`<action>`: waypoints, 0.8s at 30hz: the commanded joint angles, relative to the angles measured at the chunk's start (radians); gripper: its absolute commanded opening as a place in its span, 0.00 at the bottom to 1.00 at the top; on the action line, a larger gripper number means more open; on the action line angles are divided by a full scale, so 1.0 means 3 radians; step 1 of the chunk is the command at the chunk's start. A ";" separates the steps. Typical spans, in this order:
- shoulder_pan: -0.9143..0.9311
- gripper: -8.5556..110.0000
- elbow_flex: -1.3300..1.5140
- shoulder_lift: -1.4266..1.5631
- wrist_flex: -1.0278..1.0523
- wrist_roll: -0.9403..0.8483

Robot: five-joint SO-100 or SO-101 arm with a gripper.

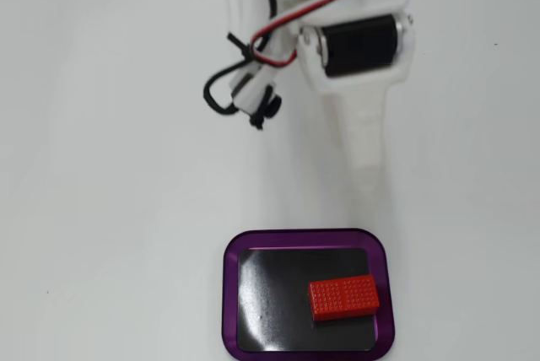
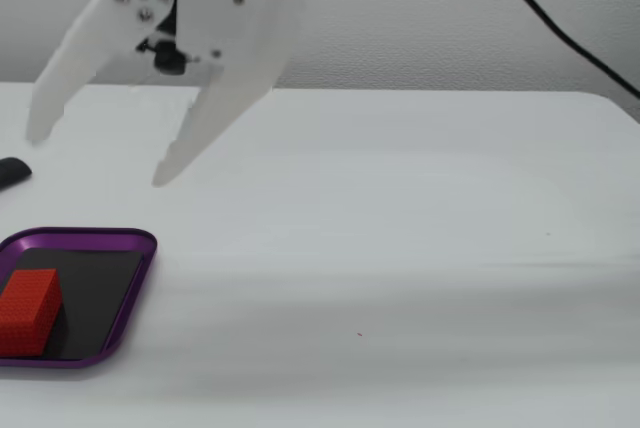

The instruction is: Pick up the cube and place it in the box.

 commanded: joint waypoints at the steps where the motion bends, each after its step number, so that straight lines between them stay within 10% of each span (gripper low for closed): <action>1: -0.0015 0.27 -0.0793 0.0107 0.0608 0.0020; 7: 0.0138 0.27 -0.1074 0.0240 0.0951 0.0276; 24: 0.0302 0.27 0.3175 0.3400 0.0455 0.0240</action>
